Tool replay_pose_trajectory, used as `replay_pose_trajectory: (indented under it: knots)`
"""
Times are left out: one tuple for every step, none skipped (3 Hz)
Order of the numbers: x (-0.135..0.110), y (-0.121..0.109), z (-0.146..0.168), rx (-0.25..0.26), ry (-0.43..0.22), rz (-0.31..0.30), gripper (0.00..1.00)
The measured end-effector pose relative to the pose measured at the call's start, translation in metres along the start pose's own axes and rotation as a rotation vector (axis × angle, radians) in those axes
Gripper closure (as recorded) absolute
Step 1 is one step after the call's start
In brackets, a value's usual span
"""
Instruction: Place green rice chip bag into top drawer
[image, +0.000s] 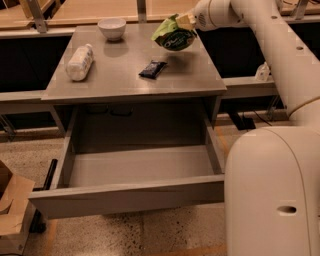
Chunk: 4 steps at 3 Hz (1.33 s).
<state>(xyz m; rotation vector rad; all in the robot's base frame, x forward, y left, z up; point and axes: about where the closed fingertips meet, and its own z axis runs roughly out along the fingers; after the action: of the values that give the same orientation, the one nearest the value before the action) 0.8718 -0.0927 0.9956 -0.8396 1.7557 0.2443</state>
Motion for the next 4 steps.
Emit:
replay_pose_trajectory:
  knots:
    - [0.003,0.007,-0.016,-0.007,0.001,0.019,1.0]
    - [0.003,0.025,-0.046,-0.006,-0.026,0.066,1.0]
    - [-0.003,0.051,-0.09,0.003,-0.065,0.119,1.0]
    - [0.0,0.09,-0.128,-0.002,-0.072,0.183,1.0]
